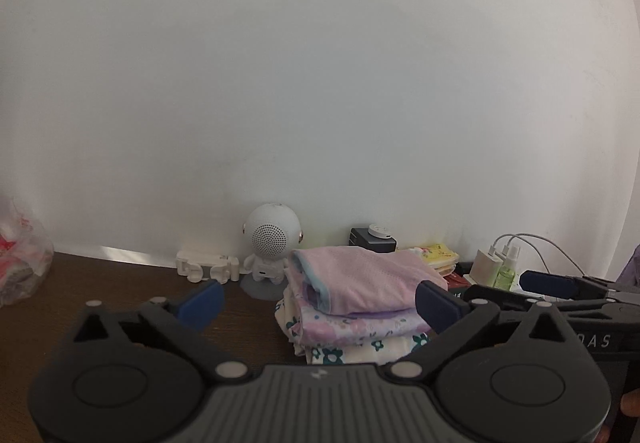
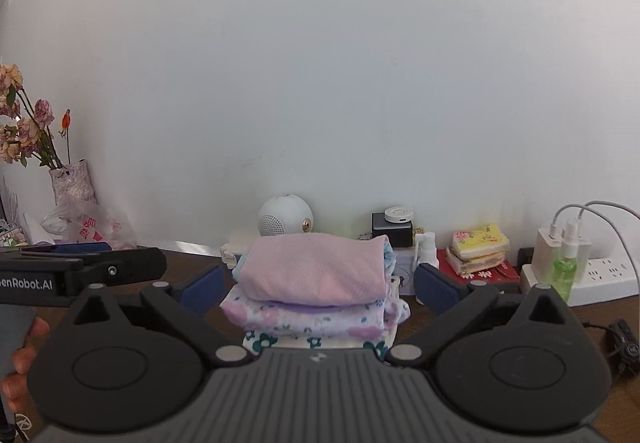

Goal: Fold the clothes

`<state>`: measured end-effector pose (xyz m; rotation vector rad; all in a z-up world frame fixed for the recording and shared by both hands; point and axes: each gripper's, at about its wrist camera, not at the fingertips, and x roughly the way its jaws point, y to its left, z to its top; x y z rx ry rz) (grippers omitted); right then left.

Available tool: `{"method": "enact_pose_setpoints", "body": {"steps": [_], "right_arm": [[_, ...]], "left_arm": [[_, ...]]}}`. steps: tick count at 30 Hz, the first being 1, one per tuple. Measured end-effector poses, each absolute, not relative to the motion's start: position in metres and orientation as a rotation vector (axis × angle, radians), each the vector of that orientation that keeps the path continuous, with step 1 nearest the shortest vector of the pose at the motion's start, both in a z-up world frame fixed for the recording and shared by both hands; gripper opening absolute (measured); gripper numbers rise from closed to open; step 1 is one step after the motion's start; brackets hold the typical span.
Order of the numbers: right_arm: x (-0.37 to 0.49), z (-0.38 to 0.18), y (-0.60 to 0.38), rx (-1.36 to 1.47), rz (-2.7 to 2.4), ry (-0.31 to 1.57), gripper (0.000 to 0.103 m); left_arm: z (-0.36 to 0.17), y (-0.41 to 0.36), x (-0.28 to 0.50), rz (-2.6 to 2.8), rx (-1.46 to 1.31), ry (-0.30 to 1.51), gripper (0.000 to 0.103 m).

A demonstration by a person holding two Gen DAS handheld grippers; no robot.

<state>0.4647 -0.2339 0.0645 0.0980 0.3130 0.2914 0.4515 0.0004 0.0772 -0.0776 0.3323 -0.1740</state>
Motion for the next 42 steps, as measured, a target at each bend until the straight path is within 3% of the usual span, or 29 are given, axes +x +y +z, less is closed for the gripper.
{"method": "enact_pose_setpoints", "body": {"steps": [12,26,36,42], "right_arm": [[0.297,0.075,-0.224,0.094,0.274,0.362,0.103],[0.13,0.042,-0.223,0.089,0.177,0.497,0.103],[0.052,0.021,-0.218,0.09,0.131,0.504,0.103],[0.026,0.01,-0.209,0.059,0.125,0.502,0.103]], "left_arm": [[0.059,-0.002,0.28,-0.218,-0.036,0.386,0.103],[0.033,0.002,0.122,-0.287,-0.045,0.463,0.103],[0.02,-0.007,0.044,-0.291,-0.07,0.414,0.103],[0.006,-0.006,0.022,-0.298,-0.115,0.473,0.103]]}}
